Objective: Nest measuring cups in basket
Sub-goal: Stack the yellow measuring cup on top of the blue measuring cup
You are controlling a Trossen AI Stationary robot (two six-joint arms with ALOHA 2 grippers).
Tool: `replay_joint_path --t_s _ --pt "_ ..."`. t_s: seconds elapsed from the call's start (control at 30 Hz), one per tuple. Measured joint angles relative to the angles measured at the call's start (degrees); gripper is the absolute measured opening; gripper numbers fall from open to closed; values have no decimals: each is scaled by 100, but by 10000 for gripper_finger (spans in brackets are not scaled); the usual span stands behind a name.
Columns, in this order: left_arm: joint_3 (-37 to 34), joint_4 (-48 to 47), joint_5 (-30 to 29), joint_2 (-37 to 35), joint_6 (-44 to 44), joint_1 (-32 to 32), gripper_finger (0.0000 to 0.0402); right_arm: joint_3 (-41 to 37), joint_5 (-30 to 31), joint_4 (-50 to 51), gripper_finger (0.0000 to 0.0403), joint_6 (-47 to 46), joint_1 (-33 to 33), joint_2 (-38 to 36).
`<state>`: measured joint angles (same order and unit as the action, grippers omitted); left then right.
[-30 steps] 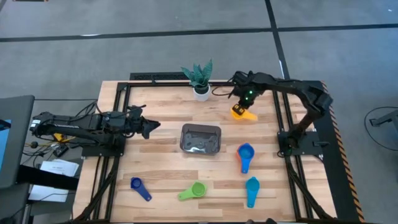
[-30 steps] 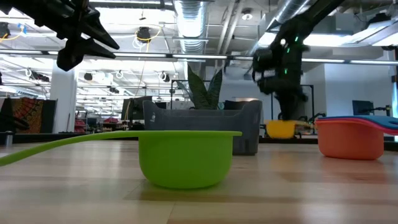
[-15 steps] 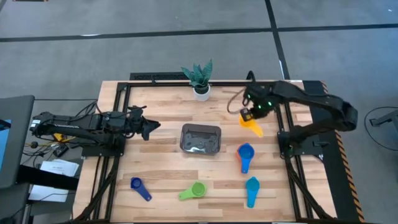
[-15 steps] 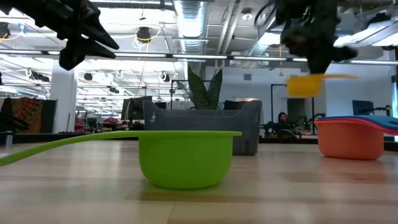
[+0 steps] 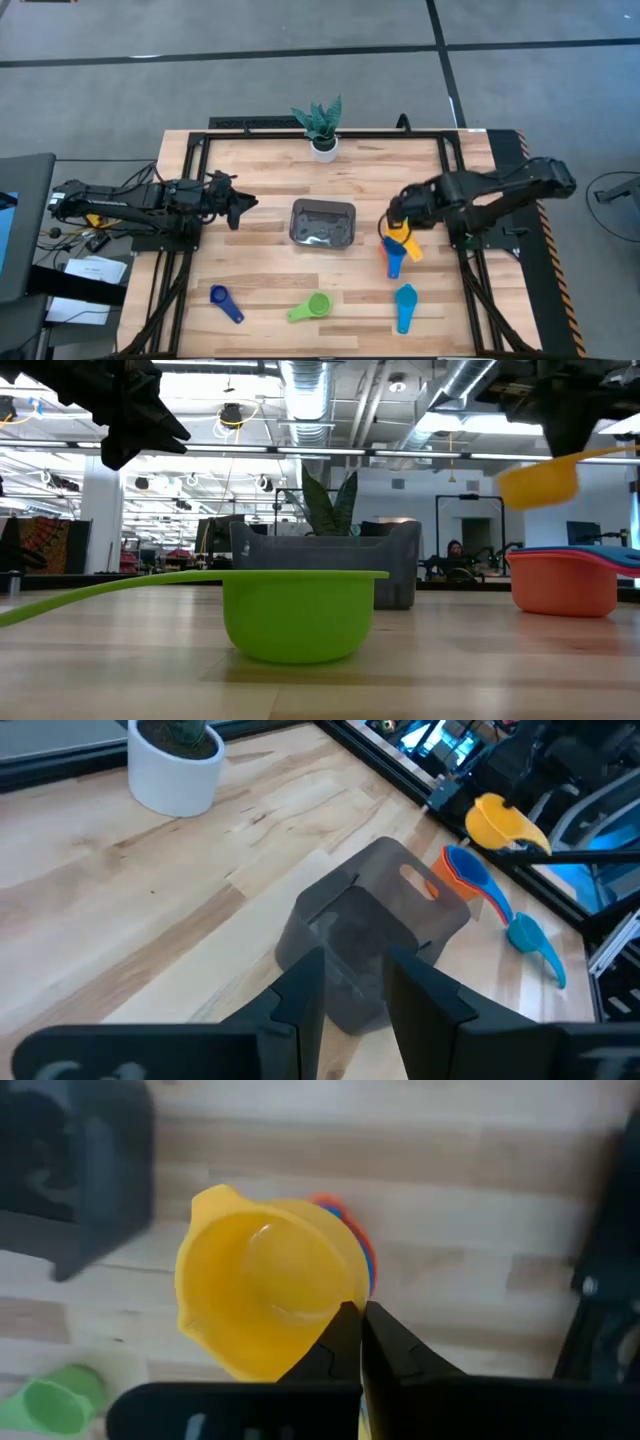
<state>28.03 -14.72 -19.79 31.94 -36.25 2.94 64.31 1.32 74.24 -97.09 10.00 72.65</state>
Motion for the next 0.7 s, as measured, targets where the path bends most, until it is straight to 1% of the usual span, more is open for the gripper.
replay_joint_path --t_s 0.13,0.27,0.4,0.57,0.7 --pt "0 -2 52 2 105 -2 90 0 19 25 6 -849 483 273" --pt "-2 -7 56 2 112 -3 90 0 183 30 10 -1448 726 475" --pt "-2 -7 263 2 156 -4 90 -4 204 15 13 -1667 763 720" --pt "-2 -43 426 0 128 0 90 0 269 -193 12 -1724 757 1057" --pt "-2 -71 580 0 29 0 90 0 265 -352 28 -1884 756 1288"
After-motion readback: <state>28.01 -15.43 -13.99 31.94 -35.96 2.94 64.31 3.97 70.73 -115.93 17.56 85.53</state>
